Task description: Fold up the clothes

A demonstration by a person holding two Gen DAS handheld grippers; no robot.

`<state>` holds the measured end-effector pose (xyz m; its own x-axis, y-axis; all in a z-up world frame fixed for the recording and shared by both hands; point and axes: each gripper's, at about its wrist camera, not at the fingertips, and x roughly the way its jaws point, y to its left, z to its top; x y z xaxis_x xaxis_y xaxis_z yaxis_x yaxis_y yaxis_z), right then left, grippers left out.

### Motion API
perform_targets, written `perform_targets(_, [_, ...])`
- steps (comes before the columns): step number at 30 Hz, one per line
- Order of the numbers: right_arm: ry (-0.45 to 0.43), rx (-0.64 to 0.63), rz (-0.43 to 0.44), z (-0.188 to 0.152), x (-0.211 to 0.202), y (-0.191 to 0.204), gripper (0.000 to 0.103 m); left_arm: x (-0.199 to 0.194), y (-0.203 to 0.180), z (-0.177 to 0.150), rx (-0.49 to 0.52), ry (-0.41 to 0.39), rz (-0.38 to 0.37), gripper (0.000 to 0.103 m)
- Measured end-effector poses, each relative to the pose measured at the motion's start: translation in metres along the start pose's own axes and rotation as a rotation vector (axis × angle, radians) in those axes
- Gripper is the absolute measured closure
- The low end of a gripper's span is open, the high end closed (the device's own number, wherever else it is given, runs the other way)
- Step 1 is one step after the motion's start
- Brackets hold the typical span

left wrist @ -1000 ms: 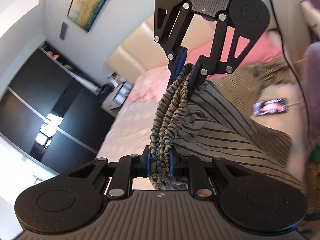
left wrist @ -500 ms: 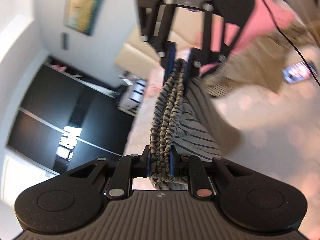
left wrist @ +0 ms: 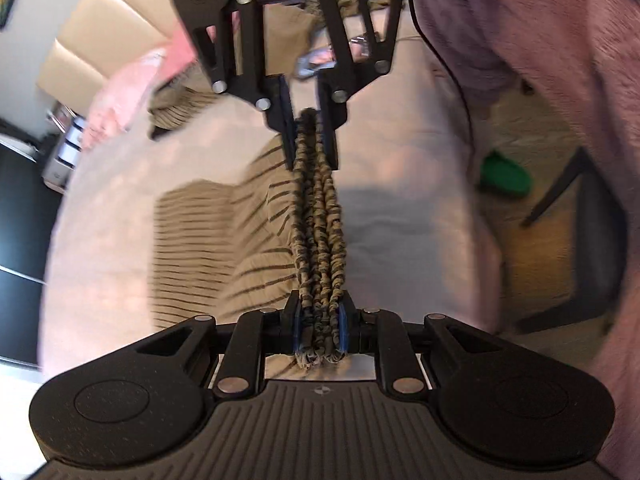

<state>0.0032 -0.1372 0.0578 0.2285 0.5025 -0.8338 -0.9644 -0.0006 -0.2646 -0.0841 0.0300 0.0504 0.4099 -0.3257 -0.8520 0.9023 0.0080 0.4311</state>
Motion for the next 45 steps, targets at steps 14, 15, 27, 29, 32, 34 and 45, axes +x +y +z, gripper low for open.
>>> perform_targets(14, [-0.001,0.118,0.204,-0.013,-0.005,0.12,0.087,-0.01,-0.075,-0.01,-0.116,0.008,-0.316,0.088])
perform_targets(15, [-0.01,0.137,0.185,-0.013,-0.007,0.12,0.087,-0.012,-0.074,-0.011,-0.128,0.01,-0.304,0.088])
perform_targets(27, [-0.041,0.202,-0.049,-0.009,-0.015,0.143,0.047,-0.018,-0.047,-0.007,-0.313,-0.018,-0.304,0.088])
perform_targets(29, [-0.028,0.186,-0.086,-0.008,-0.014,0.148,0.046,-0.021,-0.038,-0.007,-0.345,-0.024,-0.312,0.088])
perform_targets(32, [-0.003,0.15,-0.132,-0.005,-0.012,0.156,0.046,-0.024,-0.023,-0.005,-0.387,-0.037,-0.32,0.088])
perform_targets(34, [0.017,0.108,-0.183,-0.005,-0.01,0.162,0.046,-0.026,-0.01,-0.003,-0.421,-0.051,-0.323,0.088])
perform_targets(45, [0.042,-0.015,-0.374,-0.011,-0.012,0.169,0.078,-0.041,0.013,-0.004,-0.464,-0.062,-0.299,0.088])
